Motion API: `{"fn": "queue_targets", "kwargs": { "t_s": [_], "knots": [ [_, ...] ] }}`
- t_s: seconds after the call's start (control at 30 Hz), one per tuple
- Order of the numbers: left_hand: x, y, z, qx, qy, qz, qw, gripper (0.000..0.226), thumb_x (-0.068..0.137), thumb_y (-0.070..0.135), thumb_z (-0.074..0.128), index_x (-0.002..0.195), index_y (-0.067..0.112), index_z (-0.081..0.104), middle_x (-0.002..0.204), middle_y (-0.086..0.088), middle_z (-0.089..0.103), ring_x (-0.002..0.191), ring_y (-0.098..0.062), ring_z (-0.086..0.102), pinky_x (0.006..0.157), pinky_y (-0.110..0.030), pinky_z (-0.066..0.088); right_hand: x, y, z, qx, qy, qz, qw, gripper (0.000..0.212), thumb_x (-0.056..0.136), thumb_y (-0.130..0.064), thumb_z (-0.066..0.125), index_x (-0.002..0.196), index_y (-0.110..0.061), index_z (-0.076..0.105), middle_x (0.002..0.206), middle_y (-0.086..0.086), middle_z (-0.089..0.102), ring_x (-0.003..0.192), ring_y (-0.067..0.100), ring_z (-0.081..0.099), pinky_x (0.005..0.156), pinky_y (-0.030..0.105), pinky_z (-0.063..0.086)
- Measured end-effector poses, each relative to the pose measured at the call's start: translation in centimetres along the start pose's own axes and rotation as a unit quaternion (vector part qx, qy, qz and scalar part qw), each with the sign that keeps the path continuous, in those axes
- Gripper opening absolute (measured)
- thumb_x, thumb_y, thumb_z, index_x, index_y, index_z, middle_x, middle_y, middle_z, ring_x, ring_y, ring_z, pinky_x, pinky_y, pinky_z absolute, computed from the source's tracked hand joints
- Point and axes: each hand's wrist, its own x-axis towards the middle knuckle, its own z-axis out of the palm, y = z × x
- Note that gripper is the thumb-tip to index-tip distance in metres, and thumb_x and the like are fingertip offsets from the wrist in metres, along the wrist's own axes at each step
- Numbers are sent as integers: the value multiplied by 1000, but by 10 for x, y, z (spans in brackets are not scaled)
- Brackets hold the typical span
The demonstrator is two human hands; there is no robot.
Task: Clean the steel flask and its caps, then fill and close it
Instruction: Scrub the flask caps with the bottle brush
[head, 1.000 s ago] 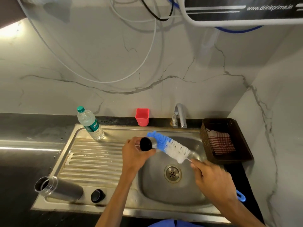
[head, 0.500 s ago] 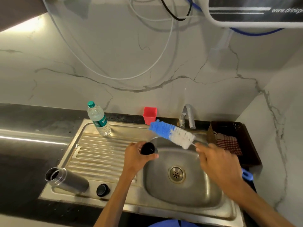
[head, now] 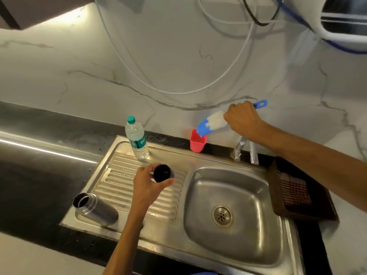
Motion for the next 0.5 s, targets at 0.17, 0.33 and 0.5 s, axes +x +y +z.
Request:
{"fn": "queue_targets", "kwargs": {
  "t_s": [0.17, 0.33, 0.5],
  "knots": [
    [13, -13, -11, -6, 10, -10, 1000, 77, 63, 50, 99, 131, 27, 69, 122, 1, 59, 98, -10, 68, 79, -17, 54, 59, -17, 20, -84, -21, -76, 993, 25, 61, -33, 87, 60, -31, 63, 59, -11, 62, 56, 9, 61, 73, 29, 50],
    [15, -28, -7, -23, 4, -24, 999, 77, 63, 48, 100, 131, 28, 69, 120, 2, 58, 97, -9, 69, 80, -19, 56, 91, -35, 16, -133, 74, -122, 981, 18, 97, -14, 62, 107, -26, 72, 111, -2, 72, 105, 23, 65, 110, 43, 39],
    [14, -42, -2, -30, 8, -38, 999, 77, 63, 45, 100, 131, 28, 70, 120, 1, 58, 98, -10, 69, 84, -26, 59, 111, -59, 24, -174, 95, -153, 968, 11, 88, -20, 77, 95, -27, 80, 96, -4, 71, 100, 23, 66, 112, 48, 40]
  ]
}}
